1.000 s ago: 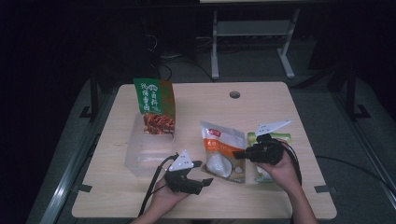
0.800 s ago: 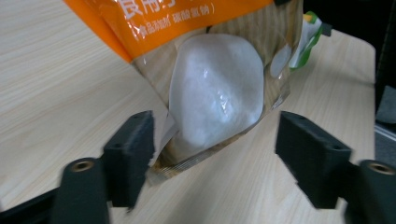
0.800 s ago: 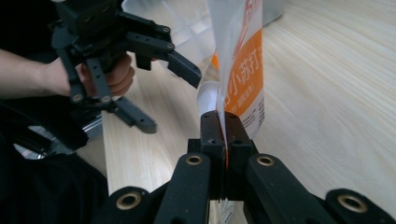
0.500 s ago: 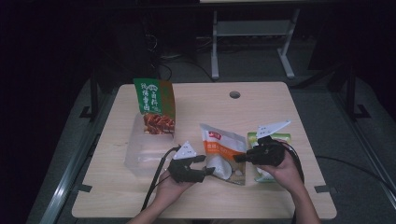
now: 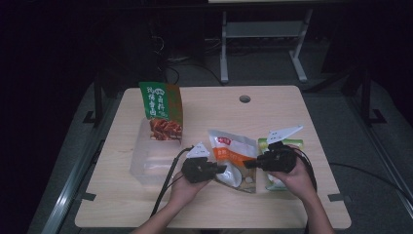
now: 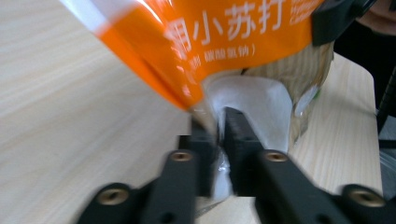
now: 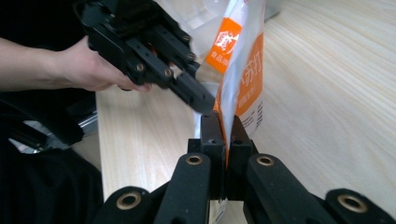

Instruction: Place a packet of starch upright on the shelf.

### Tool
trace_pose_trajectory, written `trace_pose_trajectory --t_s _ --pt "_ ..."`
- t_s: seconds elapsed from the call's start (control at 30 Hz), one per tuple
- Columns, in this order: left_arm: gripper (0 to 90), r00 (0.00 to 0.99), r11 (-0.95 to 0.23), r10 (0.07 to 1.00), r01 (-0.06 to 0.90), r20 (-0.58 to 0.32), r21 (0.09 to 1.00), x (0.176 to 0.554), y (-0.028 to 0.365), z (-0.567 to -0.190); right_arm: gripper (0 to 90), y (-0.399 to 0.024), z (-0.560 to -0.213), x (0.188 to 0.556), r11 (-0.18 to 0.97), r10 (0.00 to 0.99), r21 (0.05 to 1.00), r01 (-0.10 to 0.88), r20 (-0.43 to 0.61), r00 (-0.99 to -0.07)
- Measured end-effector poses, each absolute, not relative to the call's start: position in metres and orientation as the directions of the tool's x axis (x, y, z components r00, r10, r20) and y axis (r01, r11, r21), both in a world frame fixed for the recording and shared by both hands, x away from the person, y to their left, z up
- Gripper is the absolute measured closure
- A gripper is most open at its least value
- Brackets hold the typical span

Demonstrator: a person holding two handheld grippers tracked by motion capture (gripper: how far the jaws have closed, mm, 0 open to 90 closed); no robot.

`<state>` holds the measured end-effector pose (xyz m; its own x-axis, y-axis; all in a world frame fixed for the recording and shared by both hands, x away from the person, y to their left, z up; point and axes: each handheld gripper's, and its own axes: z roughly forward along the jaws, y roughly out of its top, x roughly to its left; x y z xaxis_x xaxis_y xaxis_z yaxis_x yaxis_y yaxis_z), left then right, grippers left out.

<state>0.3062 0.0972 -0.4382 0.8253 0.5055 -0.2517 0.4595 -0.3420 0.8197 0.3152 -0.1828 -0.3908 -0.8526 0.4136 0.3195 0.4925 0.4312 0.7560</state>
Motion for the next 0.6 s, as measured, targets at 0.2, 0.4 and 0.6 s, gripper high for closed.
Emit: trace_pose_trajectory --t_s 0.2,0.4,0.6 --pt "89.4 0.824 -0.351 0.525 0.437 -0.212 0.828 0.301 0.096 -0.437 88.8 -0.181 -0.392 0.317 0.414 0.450 0.755 0.508 0.316 -0.835" --pt "89.7 0.816 -0.351 0.553 0.412 -0.169 0.841 0.296 0.096 -0.438 84.9 -0.175 -0.393 0.316 0.412 0.486 0.754 0.511 0.292 -0.824" --pt "89.7 0.819 -0.365 0.554 0.398 -0.148 0.841 0.294 0.097 -0.437 77.5 -0.162 -0.396 0.316 0.437 0.507 0.736 0.518 0.274 -0.817"
